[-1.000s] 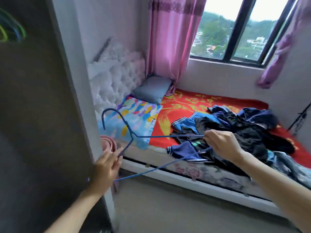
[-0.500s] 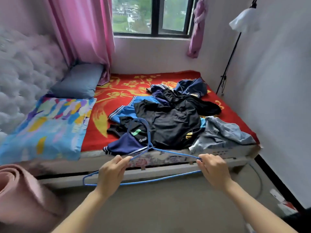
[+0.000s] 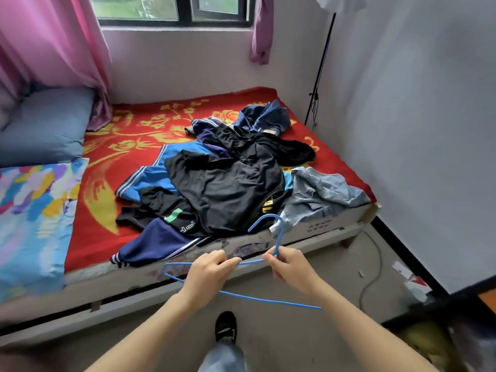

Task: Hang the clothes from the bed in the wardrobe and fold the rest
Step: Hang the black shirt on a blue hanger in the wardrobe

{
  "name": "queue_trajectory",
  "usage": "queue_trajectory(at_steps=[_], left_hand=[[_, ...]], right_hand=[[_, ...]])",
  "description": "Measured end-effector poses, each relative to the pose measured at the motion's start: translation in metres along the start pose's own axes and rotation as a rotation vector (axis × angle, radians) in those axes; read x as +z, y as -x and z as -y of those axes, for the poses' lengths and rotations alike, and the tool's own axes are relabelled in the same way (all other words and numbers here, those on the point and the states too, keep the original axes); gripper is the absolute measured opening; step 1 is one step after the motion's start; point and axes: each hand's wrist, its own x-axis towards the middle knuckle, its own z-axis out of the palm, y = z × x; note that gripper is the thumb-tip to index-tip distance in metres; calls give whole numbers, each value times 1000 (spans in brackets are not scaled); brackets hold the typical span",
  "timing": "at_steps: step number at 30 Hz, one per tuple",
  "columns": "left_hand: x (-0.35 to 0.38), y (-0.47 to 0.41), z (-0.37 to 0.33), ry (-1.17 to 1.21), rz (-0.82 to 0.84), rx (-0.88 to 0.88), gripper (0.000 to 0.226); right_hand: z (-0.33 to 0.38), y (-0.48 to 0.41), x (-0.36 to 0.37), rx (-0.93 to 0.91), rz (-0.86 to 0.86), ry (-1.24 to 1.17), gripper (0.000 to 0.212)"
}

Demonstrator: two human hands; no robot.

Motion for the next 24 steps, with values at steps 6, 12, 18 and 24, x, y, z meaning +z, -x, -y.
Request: queue_trajectory(at_steps=[6,12,18,24], left_hand=[[59,-61,61,-119,-24,-202,30],[98,-86,129,-65,239,-498,60],[131,-93,166,-35,432,-613,59],[173,-109,186,-18,555,-671,59]], right_hand=[[-14,-88,-45,166,-125,50,19],[-34,-177,-98,307,-224,45,34],[-70,-225,-123,421,-376,-10,29],[-94,-286,-143,409,-485,119,33]])
